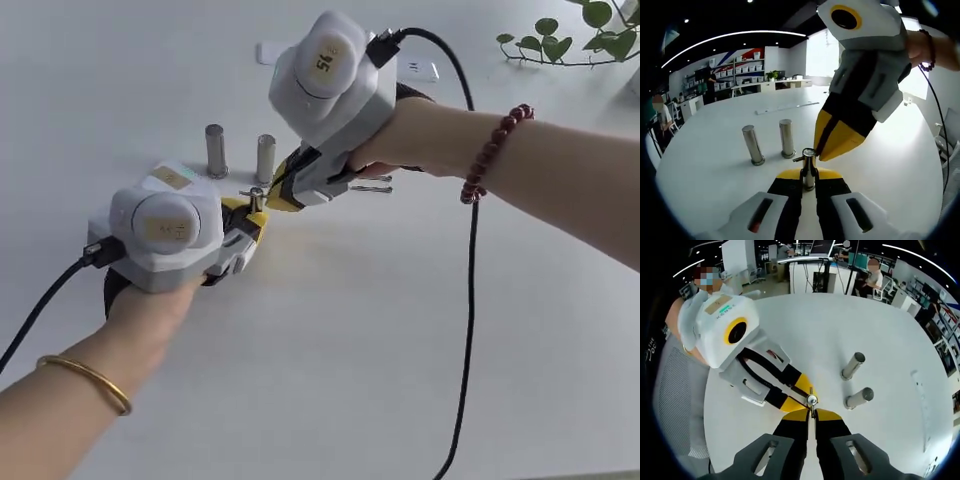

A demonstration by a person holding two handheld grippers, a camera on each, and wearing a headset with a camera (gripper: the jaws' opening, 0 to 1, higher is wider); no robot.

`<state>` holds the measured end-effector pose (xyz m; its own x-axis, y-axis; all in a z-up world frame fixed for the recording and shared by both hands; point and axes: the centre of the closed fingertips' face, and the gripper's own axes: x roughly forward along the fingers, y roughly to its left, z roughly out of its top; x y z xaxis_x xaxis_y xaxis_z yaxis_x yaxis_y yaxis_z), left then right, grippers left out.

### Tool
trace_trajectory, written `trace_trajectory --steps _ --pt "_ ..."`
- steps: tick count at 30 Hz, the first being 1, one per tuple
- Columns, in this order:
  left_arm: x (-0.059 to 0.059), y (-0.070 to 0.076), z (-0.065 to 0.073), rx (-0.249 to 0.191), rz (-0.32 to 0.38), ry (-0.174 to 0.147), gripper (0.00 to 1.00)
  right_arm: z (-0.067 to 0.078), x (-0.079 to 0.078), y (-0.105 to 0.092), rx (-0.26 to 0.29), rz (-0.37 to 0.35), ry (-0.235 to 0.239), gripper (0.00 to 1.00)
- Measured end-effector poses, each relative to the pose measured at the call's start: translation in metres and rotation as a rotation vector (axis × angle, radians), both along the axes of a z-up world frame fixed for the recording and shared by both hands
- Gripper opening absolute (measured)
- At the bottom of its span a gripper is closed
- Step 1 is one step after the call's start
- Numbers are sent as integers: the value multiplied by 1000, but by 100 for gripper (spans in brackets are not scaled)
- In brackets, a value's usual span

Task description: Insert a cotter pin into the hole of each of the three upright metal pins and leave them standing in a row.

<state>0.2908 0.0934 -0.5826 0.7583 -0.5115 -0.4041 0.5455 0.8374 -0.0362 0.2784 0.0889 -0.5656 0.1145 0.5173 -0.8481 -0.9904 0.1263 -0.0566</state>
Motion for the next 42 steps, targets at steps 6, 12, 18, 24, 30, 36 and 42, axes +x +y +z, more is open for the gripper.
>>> trace_trajectory --steps 6,12,18,24,30,36,42 --pt "0 -1 0 7 6 -3 7 3 -2 -2 3 2 -6 5" --pt "0 -1 0 16 15 -6 7 4 1 -8 -20 -1 -34 0" --pt "0 -1 0 32 39 -6 7 7 1 -2 -7 10 -29 0" --pt "1 2 1 42 70 -7 7 9 2 1 3 11 -38 0" --pt "1 4 1 38 101 -1 7 9 1 3 13 6 -34 0" --pt "2 5 0 31 121 5 7 8 1 1 14 3 -40 0" --pt "3 6 -1 34 129 6 7 7 1 0 23 3 -41 0"
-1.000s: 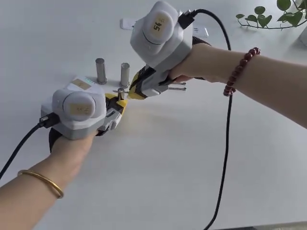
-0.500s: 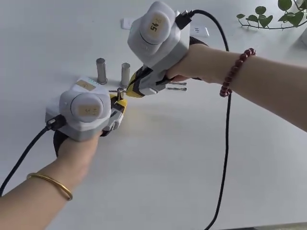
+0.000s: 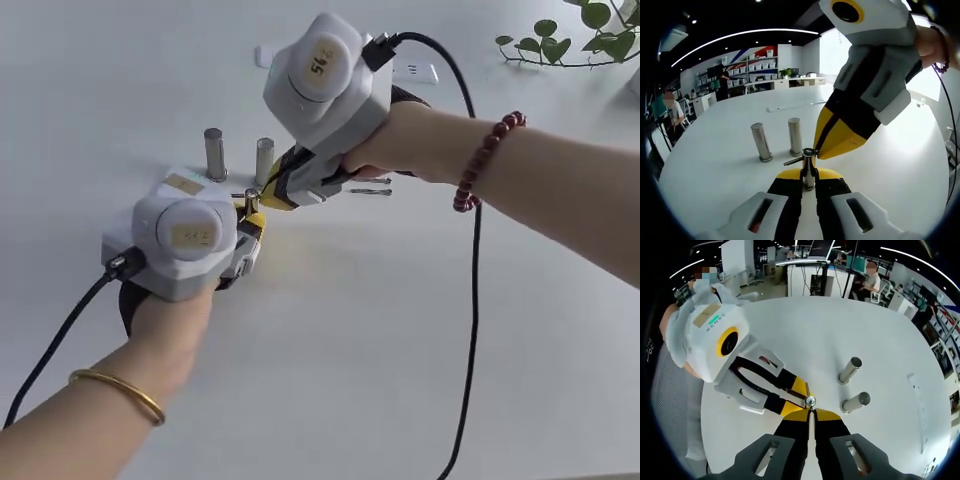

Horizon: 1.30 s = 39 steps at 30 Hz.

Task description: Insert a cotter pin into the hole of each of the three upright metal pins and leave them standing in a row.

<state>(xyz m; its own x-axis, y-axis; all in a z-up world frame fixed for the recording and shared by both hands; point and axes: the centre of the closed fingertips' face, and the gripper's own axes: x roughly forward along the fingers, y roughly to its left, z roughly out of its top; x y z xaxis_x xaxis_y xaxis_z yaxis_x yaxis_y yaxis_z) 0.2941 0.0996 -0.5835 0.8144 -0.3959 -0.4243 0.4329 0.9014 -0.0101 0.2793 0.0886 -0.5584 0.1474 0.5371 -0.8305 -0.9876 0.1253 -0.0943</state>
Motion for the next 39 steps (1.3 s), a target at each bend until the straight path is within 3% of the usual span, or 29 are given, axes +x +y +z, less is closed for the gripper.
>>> trace_trajectory --steps 32,39 --pt "-5 0 -3 2 9 32 13 -3 -1 4 16 -3 2 0" --pt "-7 4 -5 13 25 48 24 -3 -1 6 23 -13 12 2"
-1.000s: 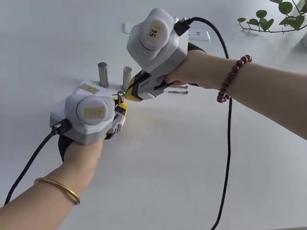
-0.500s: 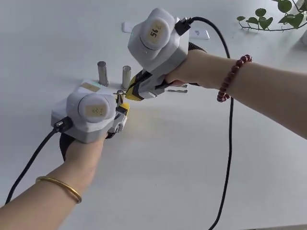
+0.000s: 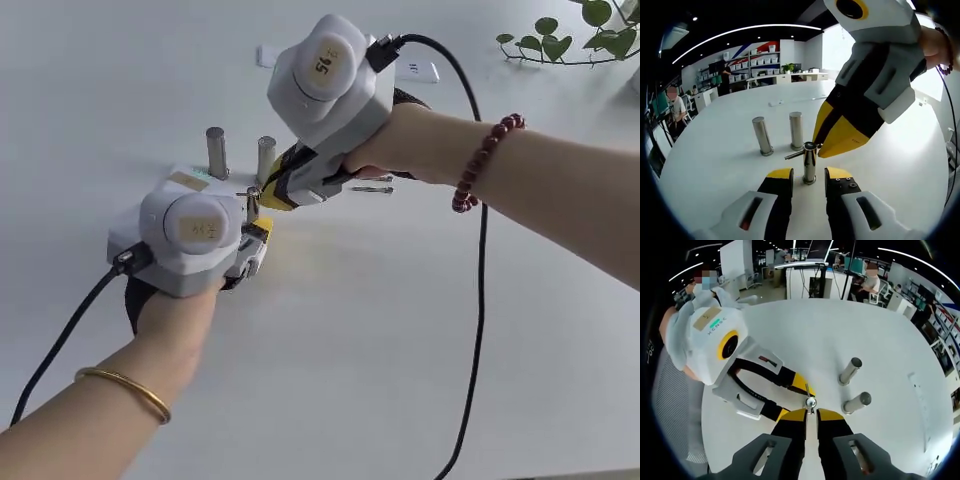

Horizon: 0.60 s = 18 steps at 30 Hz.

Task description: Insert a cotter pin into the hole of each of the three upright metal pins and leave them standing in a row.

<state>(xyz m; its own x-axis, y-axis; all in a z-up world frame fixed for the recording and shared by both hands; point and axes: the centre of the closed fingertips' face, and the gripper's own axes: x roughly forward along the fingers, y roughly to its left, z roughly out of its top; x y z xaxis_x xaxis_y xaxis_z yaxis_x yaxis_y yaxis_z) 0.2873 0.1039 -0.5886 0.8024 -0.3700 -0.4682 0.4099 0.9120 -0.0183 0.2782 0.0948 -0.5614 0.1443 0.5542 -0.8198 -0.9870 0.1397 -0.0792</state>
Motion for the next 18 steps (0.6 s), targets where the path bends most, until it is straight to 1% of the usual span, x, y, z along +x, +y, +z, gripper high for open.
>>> trace_trajectory --steps 4,8,10,12,18 --pt "-1 3 0 4 4 4 28 1 -2 0 5 -6 15 6" --pt "-2 5 5 -9 3 -2 32 4 -3 -1 13 -13 23 8" --pt "-2 6 7 -10 1 -6 33 7 -3 -1 11 -25 30 10" --pt "-4 6 9 -15 0 -4 37 11 -3 -1 15 -33 27 12" --pt "-9 8 17 -22 -8 -14 41 24 -2 -2 50 -57 40 14"
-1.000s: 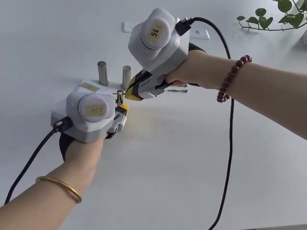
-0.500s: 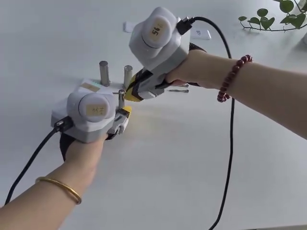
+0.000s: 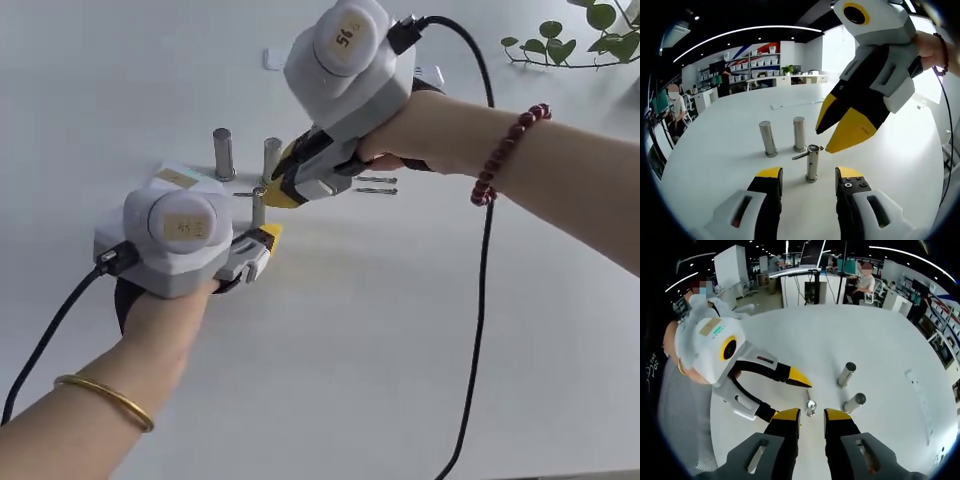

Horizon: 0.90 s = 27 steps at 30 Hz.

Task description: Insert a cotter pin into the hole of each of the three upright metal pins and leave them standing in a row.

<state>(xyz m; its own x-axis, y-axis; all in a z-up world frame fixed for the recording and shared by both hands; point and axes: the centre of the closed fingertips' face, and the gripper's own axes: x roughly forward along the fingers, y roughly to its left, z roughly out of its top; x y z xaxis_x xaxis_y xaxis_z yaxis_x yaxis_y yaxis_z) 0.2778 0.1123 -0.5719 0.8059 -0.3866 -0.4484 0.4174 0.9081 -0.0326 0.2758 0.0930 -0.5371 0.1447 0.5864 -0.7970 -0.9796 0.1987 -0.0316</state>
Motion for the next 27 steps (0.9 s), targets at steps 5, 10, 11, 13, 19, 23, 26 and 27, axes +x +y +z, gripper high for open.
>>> trace_trajectory --steps 5,10,11,13,19,23,26,27 --pt "-2 5 10 -15 -11 -12 46 8 5 -2 41 -50 6 16" --pt "-4 9 19 -27 -25 -34 50 11 23 -5 85 -144 -14 17" --pt "-5 9 21 -24 -32 -36 50 12 27 -5 100 -163 -19 17" --pt "-6 8 21 -26 -37 -36 53 12 34 -6 121 -199 -21 17" --pt "-9 4 24 -34 -65 -30 58 5 59 -8 169 -292 -7 19" --pt "-11 2 27 -2 -92 -39 62 1 65 -7 211 -319 -18 19" --pt "-12 2 31 -1 -105 -47 65 -5 67 -3 236 -336 0 19" --pt "-13 1 32 -4 -107 -47 66 -8 68 -2 240 -345 4 19"
